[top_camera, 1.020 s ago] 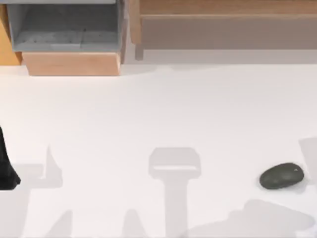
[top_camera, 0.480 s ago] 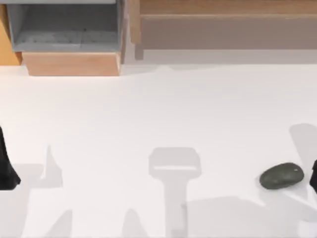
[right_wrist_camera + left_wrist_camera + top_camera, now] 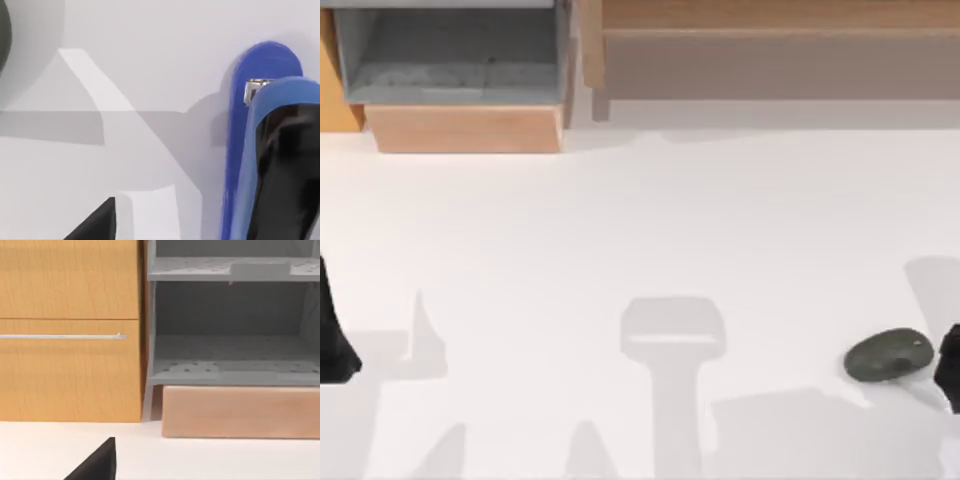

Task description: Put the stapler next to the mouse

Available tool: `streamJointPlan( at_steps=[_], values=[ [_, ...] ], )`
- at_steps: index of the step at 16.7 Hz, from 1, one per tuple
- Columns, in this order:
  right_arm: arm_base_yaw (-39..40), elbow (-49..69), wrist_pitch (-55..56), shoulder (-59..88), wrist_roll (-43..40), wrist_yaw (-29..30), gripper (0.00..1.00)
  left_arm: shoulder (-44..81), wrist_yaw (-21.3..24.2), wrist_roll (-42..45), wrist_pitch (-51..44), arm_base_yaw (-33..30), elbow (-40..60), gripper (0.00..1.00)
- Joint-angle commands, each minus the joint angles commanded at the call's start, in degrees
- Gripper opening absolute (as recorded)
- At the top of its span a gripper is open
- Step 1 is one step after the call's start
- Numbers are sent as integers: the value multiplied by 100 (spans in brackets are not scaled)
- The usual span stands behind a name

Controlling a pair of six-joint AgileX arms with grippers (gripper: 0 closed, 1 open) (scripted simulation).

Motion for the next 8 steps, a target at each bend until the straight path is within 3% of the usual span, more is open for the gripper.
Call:
streamJointPlan(
  at_steps=[4, 8],
  values=[
    [17, -375, 739, 359, 24, -1, 100, 0, 0, 0, 0, 0, 0, 100],
    [19, -410, 793, 391, 26, -1, 100, 0, 0, 0, 0, 0, 0, 100]
  ],
)
